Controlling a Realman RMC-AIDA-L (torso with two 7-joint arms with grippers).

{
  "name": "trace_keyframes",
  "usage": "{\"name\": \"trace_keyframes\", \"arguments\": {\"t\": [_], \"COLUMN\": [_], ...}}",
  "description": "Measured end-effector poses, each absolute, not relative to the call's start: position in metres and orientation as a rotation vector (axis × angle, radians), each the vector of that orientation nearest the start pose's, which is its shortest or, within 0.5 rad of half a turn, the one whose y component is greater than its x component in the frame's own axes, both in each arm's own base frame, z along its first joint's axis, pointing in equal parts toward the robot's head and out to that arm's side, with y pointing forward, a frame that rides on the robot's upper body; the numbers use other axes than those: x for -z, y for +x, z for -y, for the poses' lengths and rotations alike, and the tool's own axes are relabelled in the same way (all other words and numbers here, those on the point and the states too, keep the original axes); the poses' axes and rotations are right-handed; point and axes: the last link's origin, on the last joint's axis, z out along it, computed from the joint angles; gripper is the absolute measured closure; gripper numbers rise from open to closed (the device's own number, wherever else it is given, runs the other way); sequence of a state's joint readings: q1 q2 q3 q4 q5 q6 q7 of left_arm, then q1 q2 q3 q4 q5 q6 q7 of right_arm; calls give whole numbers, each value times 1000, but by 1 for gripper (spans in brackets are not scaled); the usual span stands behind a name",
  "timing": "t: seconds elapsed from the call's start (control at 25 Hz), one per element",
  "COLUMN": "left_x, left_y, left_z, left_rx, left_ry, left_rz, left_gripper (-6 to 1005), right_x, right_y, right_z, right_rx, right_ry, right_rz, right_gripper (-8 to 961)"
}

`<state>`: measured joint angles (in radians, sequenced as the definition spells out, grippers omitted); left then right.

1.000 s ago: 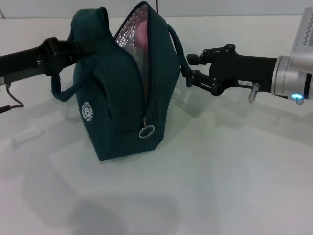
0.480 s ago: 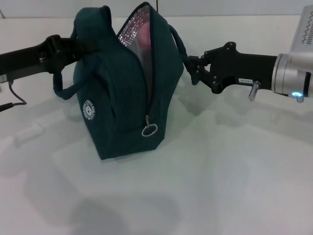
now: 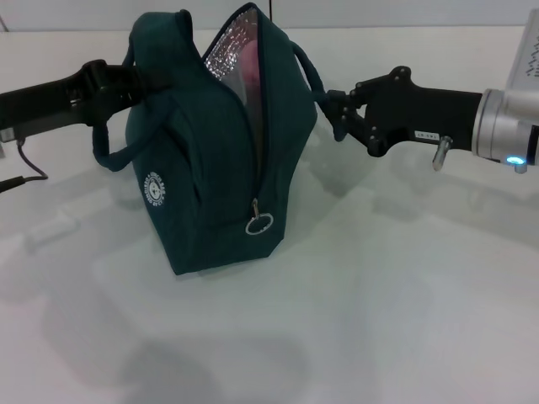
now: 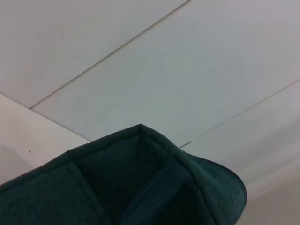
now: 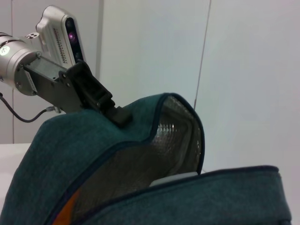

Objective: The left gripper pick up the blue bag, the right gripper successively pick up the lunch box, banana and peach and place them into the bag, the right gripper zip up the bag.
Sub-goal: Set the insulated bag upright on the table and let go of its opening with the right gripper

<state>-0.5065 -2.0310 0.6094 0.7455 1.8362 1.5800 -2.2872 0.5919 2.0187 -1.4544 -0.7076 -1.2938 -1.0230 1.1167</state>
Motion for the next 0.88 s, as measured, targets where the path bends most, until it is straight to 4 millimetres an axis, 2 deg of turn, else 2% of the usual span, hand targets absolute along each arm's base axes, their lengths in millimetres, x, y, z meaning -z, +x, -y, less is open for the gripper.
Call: {"name": "trace_keyframes", "arguments": {"t": [0.28, 0.52, 0.68, 0.88], "left_x": [-58, -58, -53, -42], "left_y": [-258, -258, -252, -241], "left_z": [-349, -349, -352, -357], "left_rx": [1119, 1134, 1147, 1169], "left_ry": [-2226, -2219, -2242, -2288], "left_rz": [1696, 1697, 1684, 1675], "left_gripper": [938, 938, 938, 938], "right_x": [27, 10, -10, -37], "right_y": [177, 168, 160, 172], "right_z": [-385, -374, -355, -330], "right_rx": [-681, -727, -787, -838], "right_ry": [-2558, -2516, -2477, -2433], "right_rz": [-40, 65, 212, 305], "right_gripper": [897, 897, 897, 898]}}
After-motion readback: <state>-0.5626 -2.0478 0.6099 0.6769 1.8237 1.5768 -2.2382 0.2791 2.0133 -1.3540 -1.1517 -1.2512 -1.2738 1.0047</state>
